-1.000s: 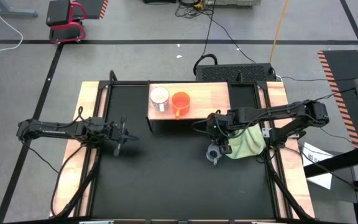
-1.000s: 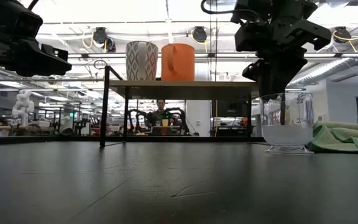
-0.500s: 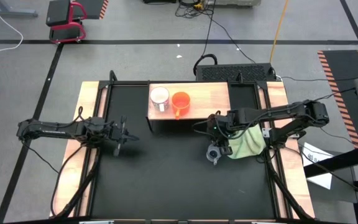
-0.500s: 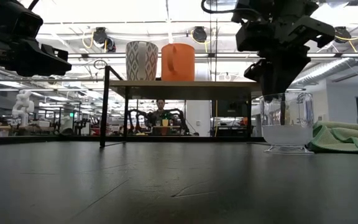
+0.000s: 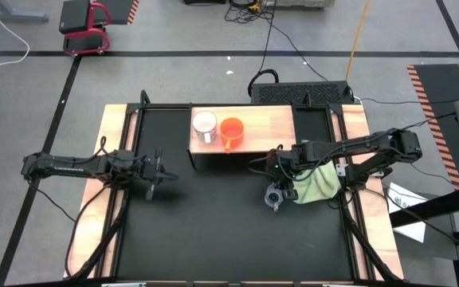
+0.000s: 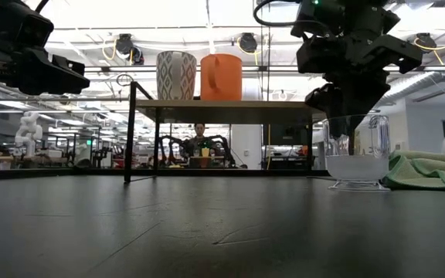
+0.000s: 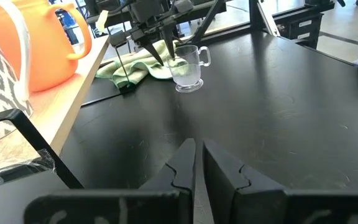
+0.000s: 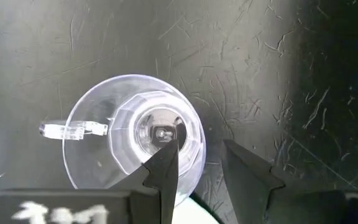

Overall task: Stack small to large cups/mugs on shelf
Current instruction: Put the transparent cup on the shelf

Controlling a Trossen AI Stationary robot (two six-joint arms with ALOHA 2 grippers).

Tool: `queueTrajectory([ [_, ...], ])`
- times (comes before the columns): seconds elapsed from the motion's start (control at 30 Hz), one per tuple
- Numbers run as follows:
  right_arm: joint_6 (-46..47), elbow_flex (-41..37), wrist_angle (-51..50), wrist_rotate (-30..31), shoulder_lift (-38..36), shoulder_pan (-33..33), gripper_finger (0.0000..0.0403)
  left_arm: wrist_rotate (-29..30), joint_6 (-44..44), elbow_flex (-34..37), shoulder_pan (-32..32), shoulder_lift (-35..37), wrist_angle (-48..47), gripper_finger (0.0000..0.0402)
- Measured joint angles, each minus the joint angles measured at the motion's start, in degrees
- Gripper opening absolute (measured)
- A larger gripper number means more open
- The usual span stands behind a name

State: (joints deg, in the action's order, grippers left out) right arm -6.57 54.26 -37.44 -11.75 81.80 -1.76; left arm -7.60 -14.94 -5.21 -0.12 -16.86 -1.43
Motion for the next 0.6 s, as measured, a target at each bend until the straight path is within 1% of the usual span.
queueTrajectory([
  [0.1, -0.40, 0.00, -0.02, 0.05, 0.00, -0.02, 0.0108, 0.00, 0.00, 0.00, 0.00, 0.00, 0.00, 0.0033],
  [0.17, -0.67, 0.00, -0.02, 0.07, 0.00, -0.02, 0.0094, 0.00, 0.00, 0.00, 0.00, 0.00, 0.00, 0.0033],
  [0.4, -1.48, 0.00, -0.02, 0.13, 0.00, -0.02, 0.0013, -0.01, -0.01, 0.00, 0.00, 0.00, -0.02, 0.0033],
  [0.47, -1.63, 0.00, 0.25, 0.15, 0.00, -0.03, 0.0005, -0.01, -0.02, 0.00, 0.00, 0.00, -0.02, 0.0033],
  [0.6, -1.46, 0.20, 1.76, 0.17, 0.00, -0.04, 0.0004, 0.00, -0.02, 0.00, 0.02, 0.00, -0.02, 0.0033],
])
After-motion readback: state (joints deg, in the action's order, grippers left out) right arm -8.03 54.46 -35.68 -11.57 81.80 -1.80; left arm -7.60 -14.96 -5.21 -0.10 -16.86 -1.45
